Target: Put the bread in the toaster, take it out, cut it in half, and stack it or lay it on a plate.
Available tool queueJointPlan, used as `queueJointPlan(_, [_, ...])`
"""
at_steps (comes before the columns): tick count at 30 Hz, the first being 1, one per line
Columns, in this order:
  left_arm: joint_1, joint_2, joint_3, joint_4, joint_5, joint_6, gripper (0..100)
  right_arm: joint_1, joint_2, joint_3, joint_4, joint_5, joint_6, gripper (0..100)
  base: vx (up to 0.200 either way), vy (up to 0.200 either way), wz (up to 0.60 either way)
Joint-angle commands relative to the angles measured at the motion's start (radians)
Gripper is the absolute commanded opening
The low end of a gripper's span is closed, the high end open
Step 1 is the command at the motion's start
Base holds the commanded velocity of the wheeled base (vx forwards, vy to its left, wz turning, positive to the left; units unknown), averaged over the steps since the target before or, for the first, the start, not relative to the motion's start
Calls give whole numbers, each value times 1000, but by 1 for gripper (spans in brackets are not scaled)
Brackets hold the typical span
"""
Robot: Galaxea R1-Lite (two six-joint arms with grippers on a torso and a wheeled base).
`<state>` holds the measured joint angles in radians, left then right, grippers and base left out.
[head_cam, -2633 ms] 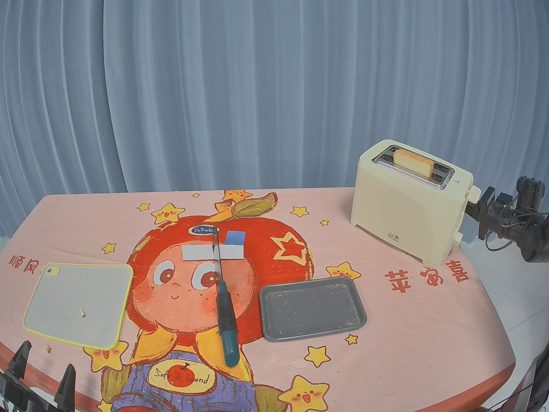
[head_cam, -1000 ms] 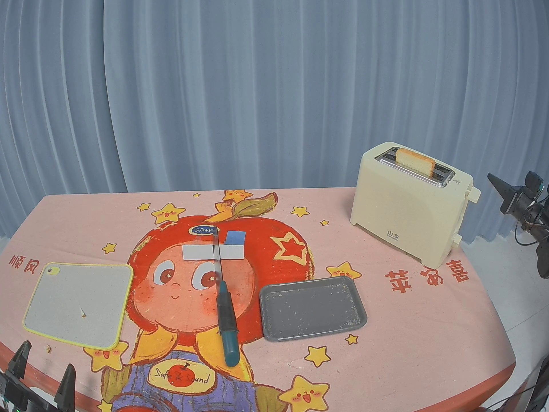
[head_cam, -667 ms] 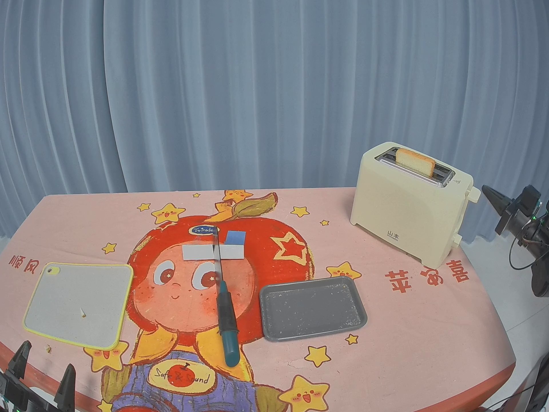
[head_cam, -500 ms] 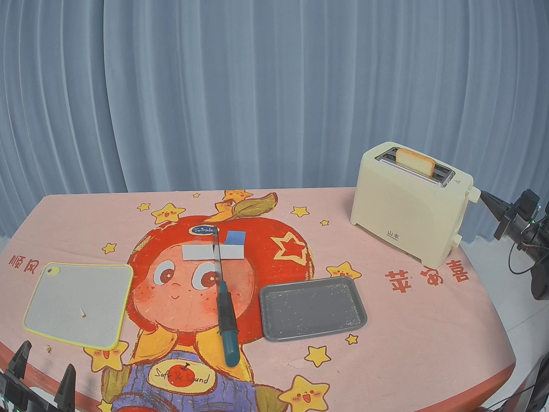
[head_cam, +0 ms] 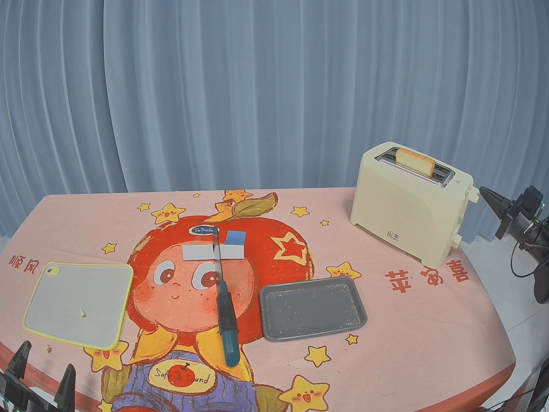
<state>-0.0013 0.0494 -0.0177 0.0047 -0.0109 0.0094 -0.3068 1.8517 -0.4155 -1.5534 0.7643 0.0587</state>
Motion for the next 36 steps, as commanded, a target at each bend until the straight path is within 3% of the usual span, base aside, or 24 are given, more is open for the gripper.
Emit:
queueJointPlan(1, [0,1,16,0,0,0,100,23,-6,21,-10,-2,-2,0,0,0,0])
queueJointPlan(36, [0,1,16,0,0,0,100,23,173,67,-10,-5,-40,0,0,0,0])
